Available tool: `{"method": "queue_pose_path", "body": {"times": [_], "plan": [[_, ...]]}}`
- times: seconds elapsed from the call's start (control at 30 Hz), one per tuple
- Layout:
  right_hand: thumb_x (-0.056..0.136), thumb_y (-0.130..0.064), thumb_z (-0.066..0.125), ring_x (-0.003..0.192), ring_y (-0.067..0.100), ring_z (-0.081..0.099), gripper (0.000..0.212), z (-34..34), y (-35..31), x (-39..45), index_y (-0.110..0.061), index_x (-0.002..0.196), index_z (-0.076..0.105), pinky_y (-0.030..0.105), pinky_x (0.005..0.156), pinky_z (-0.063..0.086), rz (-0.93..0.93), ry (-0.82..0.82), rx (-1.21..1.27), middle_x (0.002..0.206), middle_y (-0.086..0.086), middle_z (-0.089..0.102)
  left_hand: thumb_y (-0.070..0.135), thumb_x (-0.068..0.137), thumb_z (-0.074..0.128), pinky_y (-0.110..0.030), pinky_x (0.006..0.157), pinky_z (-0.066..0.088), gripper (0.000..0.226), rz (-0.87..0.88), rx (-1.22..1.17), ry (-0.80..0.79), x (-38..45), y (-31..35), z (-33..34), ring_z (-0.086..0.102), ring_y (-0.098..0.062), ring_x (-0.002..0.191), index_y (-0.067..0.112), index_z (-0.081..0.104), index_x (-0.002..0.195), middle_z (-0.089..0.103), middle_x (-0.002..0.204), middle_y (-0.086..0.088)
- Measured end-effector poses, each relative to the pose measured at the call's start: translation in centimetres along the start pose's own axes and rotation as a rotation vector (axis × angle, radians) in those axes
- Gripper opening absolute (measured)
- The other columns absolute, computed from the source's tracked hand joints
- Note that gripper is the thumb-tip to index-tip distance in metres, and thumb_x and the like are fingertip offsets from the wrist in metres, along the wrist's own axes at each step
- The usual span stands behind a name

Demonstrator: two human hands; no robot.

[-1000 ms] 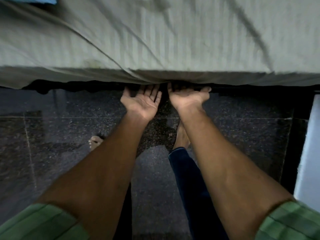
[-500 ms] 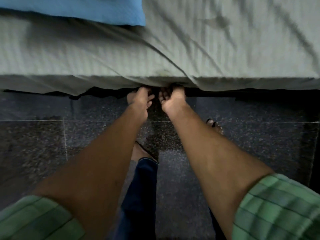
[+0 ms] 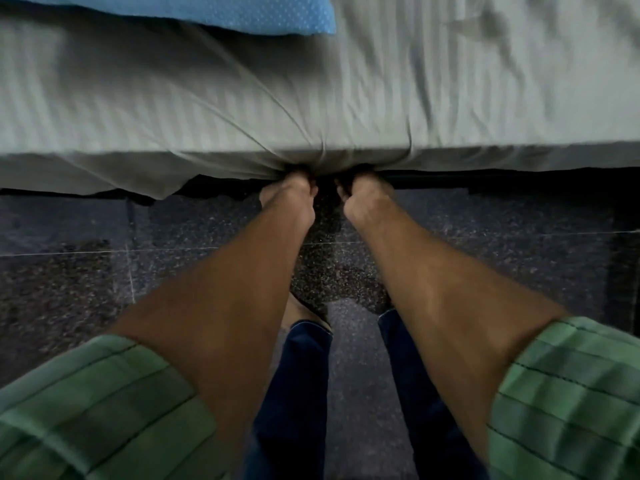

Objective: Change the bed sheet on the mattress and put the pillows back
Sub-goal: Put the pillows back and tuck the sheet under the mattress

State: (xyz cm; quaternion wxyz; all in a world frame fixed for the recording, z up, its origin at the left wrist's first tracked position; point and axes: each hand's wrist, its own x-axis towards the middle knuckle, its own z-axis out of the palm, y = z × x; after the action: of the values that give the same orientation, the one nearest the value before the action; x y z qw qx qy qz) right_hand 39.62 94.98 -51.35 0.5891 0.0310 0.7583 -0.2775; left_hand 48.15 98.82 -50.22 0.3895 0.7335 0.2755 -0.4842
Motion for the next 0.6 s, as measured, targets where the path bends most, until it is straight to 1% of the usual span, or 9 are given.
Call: {"method": "queue_pose_path", "body": {"times": [0.1, 0.2, 0.23, 0.3, 0.33, 0.4, 0.47, 0.5, 0.6], "plan": [[0.092, -0.002, 0.061, 0.093, 0.024, 0.067, 0.042, -0.7, 0.2, -0.2, -0.004, 0.134, 0.061, 0.028, 0.055, 0.06, -0.021, -0.04, 0.178, 0.12, 0.015, 0.071, 0.001, 0.09, 0.071, -0.019, 0.038, 0.048, 0.031, -0.034, -0.146, -0.07, 0.1, 1.3, 0.6, 0.063, -0.016, 0.074, 0.002, 0.066, 0.121, 0.071, 0.12, -0.013], [0.102, -0.027, 0.041, 0.103, 0.03, 0.063, 0.04, -0.6, -0.6, -2.1, -0.01, 0.131, 0.063, 0.042, 0.098, 0.056, 0.028, -0.131, 0.379, 0.111, 0.014, 0.067, 0.004, 0.095, 0.063, -0.019, 0.043, 0.051, 0.029, -0.032, -0.29, -0.113, -1.3, 0.7, 1.0, 0.063, -0.015, 0.075, 0.003, 0.066, 0.124, 0.07, 0.106, -0.009], [0.103, -0.034, 0.036, 0.11, 0.034, 0.062, 0.043, -0.7, -0.9, -3.0, -0.013, 0.126, 0.065, 0.047, 0.108, 0.049, 0.052, -0.186, 0.441, 0.115, 0.015, 0.068, 0.013, 0.098, 0.058, -0.021, 0.05, 0.056, 0.029, -0.037, -0.366, -0.161, -1.8, 0.4, 1.3, 0.065, -0.018, 0.08, 0.005, 0.066, 0.125, 0.07, 0.104, -0.008], [0.103, -0.04, 0.032, 0.129, 0.039, 0.054, 0.05, -0.2, -1.9, -4.8, -0.016, 0.137, 0.061, 0.052, 0.117, 0.038, 0.19, -0.308, 0.563, 0.139, 0.015, 0.06, 0.035, 0.099, 0.045, -0.04, 0.087, 0.061, 0.041, -0.054, -0.557, -0.308, -2.9, 0.3, 1.9, 0.067, -0.034, 0.106, 0.013, 0.066, 0.127, 0.069, 0.12, -0.014], [0.104, -0.038, 0.035, 0.136, 0.039, 0.049, 0.05, -0.1, -2.6, -5.4, -0.017, 0.146, 0.052, 0.049, 0.118, 0.037, 0.251, -0.285, 0.501, 0.149, 0.013, 0.052, 0.041, 0.098, 0.038, -0.052, 0.104, 0.052, 0.05, -0.075, -0.659, -0.363, -3.1, 0.5, 2.2, 0.061, -0.041, 0.119, 0.016, 0.065, 0.131, 0.065, 0.132, -0.016], [0.103, -0.025, 0.05, 0.139, 0.035, 0.045, 0.056, 0.1, -3.3, -6.4, -0.016, 0.156, 0.034, 0.042, 0.112, 0.043, 0.199, -0.093, 0.33, 0.157, 0.012, 0.04, 0.047, 0.099, 0.028, -0.06, 0.114, 0.038, 0.058, -0.1, -0.753, -0.4, -3.4, 1.1, 2.3, 0.052, -0.045, 0.131, 0.017, 0.062, 0.136, 0.058, 0.143, -0.017], [0.102, -0.029, 0.054, 0.141, 0.037, 0.043, 0.06, 0.1, -3.8, -7.1, -0.02, 0.157, 0.032, 0.044, 0.11, 0.042, 0.174, -0.055, 0.381, 0.158, 0.013, 0.038, 0.046, 0.1, 0.026, -0.056, 0.115, 0.038, 0.055, -0.107, -0.707, -0.412, -3.5, 1.0, 1.4, 0.054, -0.041, 0.128, 0.018, 0.064, 0.128, 0.061, 0.138, -0.016], [0.104, -0.042, 0.046, 0.141, 0.038, 0.043, 0.056, -0.1, -3.4, -6.4, -0.023, 0.155, 0.038, 0.047, 0.114, 0.039, 0.183, -0.168, 0.455, 0.157, 0.013, 0.04, 0.041, 0.1, 0.029, -0.05, 0.116, 0.038, 0.049, -0.103, -0.626, -0.405, -3.3, 0.9, 0.5, 0.057, -0.036, 0.124, 0.018, 0.065, 0.124, 0.064, 0.13, -0.015], [0.101, -0.057, 0.03, 0.131, 0.039, 0.053, 0.06, -0.5, -2.2, -4.6, -0.023, 0.142, 0.057, 0.054, 0.114, 0.038, 0.154, -0.219, 0.427, 0.144, 0.013, 0.057, 0.024, 0.102, 0.034, -0.037, 0.117, 0.034, 0.028, -0.094, -0.225, -0.394, -2.2, 0.6, -3.1, 0.06, -0.023, 0.119, 0.019, 0.062, 0.104, 0.07, 0.11, -0.004]]}}
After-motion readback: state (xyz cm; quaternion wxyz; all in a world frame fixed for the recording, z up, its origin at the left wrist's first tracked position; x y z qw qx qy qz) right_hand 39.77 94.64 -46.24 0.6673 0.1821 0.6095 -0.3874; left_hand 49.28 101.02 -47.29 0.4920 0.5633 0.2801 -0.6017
